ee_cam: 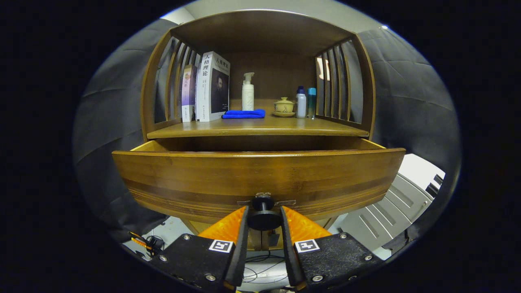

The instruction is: Pull open the drawer, take out the items inside it, and place them on the countertop above the cabinet.

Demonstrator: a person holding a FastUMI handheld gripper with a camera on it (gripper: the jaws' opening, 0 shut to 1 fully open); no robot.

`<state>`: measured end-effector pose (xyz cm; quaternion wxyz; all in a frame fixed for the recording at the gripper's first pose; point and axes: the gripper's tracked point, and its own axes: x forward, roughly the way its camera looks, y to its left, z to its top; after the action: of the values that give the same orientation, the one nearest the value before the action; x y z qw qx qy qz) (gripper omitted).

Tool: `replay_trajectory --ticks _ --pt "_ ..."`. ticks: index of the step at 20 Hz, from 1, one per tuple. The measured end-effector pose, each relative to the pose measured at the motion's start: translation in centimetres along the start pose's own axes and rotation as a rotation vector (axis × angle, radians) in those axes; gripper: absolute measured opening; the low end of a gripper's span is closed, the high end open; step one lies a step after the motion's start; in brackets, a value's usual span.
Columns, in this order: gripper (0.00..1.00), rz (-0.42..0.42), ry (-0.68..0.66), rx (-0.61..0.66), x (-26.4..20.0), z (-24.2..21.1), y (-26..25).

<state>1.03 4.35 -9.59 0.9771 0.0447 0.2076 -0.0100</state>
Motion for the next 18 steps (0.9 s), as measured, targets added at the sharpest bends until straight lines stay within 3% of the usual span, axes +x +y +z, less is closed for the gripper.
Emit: replay_trajectory --ticks 14,18 --pt "0.41 -0.009 0.045 -0.005 -4.1 -1.9 -0.2" --pt "0.49 -0.004 -0.007 0.009 -5.0 -0.2 -0.3"
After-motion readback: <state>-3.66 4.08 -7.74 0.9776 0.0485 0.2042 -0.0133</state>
